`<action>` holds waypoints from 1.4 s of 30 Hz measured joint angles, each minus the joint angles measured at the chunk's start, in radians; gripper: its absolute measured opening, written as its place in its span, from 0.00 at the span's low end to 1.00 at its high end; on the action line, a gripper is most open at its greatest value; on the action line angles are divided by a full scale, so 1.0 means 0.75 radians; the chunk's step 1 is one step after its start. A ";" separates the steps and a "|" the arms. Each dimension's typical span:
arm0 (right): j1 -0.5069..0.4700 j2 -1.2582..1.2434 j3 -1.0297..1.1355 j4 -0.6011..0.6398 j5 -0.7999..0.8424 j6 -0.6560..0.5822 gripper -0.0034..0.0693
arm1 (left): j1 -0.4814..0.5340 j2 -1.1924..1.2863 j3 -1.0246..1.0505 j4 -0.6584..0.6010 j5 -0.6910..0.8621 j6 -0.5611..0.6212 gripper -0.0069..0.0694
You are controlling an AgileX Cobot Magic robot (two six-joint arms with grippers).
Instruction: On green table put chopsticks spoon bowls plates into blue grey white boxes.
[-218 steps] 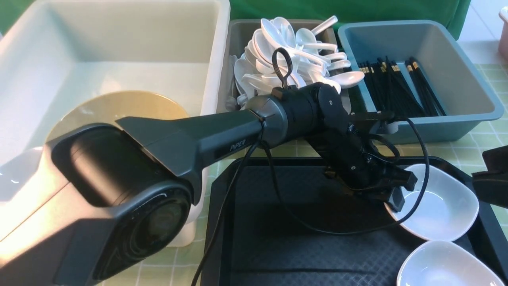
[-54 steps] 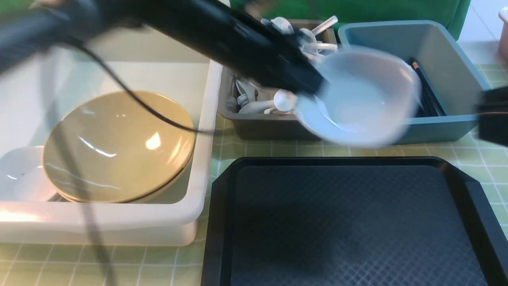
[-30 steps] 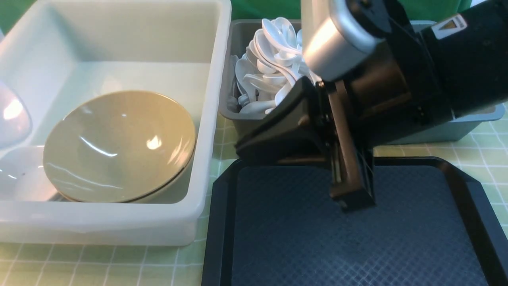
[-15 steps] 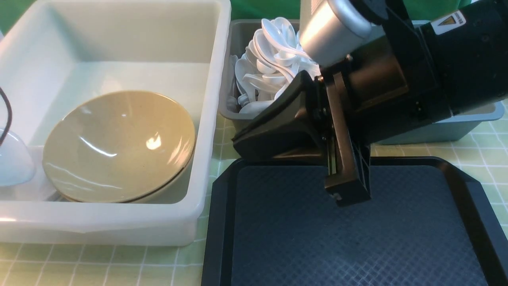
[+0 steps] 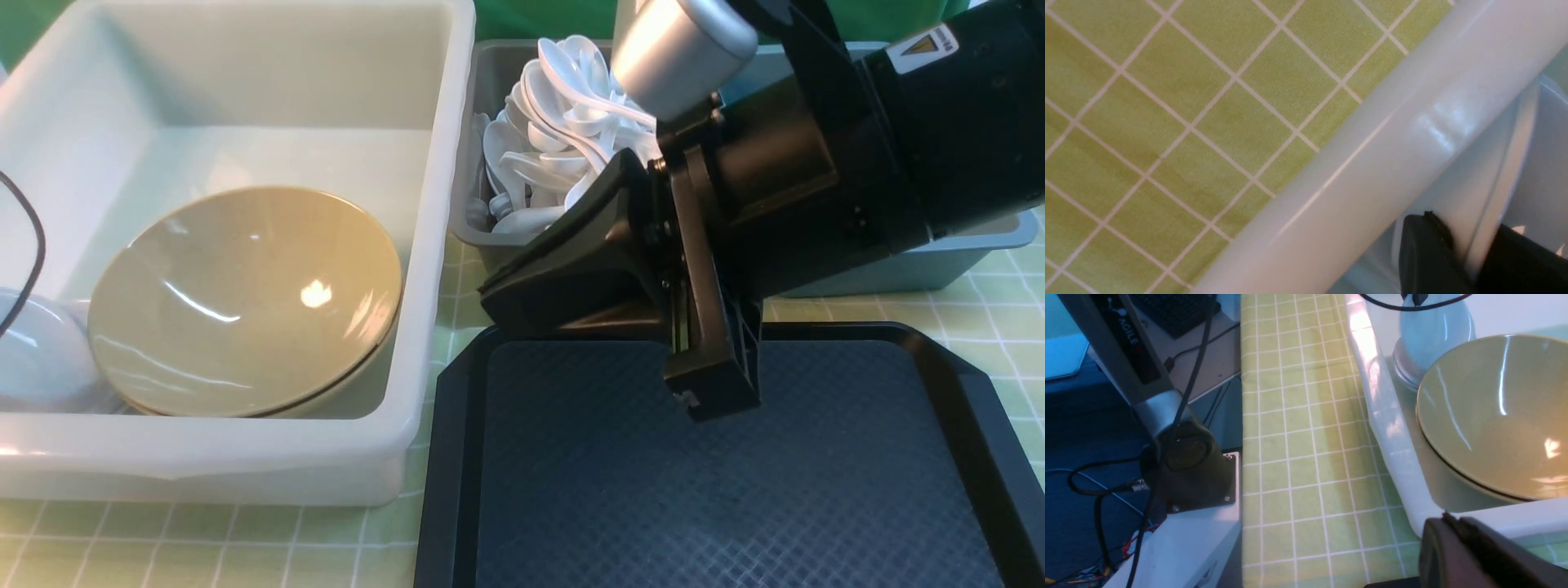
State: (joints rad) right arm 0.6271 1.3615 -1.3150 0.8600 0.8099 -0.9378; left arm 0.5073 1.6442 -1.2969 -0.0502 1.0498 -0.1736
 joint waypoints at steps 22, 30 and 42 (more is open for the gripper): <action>-0.490 -0.024 0.000 -0.045 0.012 0.138 0.11 | -0.121 -0.263 -0.139 -0.545 0.075 0.402 0.67; -0.614 -0.093 0.020 -0.260 0.075 0.464 0.11 | -0.522 -0.280 -0.190 -0.870 0.199 0.740 0.39; -0.615 -0.770 0.706 -0.286 -0.447 0.350 0.12 | -0.779 -0.794 0.011 -0.385 0.261 0.482 0.09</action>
State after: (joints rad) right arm 0.1655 0.7842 -0.7858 0.6454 0.4744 -0.6757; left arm -0.0772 1.0487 -1.2883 -0.3390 1.2453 0.1881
